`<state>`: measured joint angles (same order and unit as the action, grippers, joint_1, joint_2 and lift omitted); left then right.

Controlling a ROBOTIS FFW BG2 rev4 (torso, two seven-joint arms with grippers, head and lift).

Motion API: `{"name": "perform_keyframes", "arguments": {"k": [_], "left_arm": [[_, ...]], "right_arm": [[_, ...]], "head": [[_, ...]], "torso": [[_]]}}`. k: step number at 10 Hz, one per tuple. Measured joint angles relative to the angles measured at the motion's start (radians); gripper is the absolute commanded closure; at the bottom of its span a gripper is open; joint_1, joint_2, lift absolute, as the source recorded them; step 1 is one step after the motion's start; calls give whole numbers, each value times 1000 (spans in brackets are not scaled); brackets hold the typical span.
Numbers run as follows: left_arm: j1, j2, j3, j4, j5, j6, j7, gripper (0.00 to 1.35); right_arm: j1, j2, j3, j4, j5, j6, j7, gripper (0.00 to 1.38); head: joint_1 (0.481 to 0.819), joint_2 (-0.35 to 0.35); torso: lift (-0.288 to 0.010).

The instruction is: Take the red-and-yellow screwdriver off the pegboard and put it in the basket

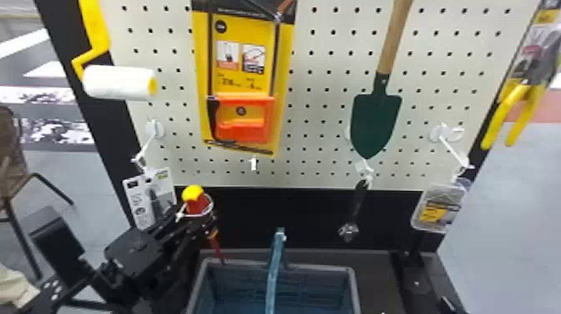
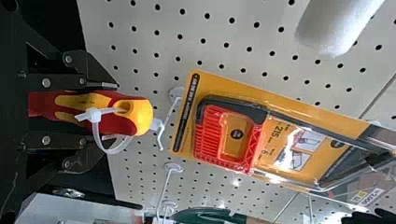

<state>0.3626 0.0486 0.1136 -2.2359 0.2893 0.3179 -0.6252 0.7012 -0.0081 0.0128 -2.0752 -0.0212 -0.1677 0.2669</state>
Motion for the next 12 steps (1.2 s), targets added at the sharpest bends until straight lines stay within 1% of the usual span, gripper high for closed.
{"name": "perform_keyframes", "arguments": {"k": [2,3,5,6,10,12], "left_arm": [[66,-23,21,-36,14,3,40,1104],[92,-26,25,-40,39,-3,72,1104],[148,-32,13,-41,137,-37,176,1104],[167,-35,4,-41,176,-52,205,1104],[211,-36,-34,-41,295,-68,297,1104],[223,-35,-45,-35,327,-69,318,1104]], "right_arm": [[2,0,0,-2,0,0,-1,206],[3,-1,0,-3,0,0,-1,206],[6,-1,0,-7,4,0,-2,206],[7,-1,0,-9,4,0,-3,206],[14,-3,-1,-18,6,-1,-9,206],[14,-4,-1,-20,7,-1,-11,206]], "head": [[549,0],[549,0],[549,0],[549,0],[549,0],[549,0]], "torso": [[-100],[-100],[-100],[-100],[-100],[-100]]}}
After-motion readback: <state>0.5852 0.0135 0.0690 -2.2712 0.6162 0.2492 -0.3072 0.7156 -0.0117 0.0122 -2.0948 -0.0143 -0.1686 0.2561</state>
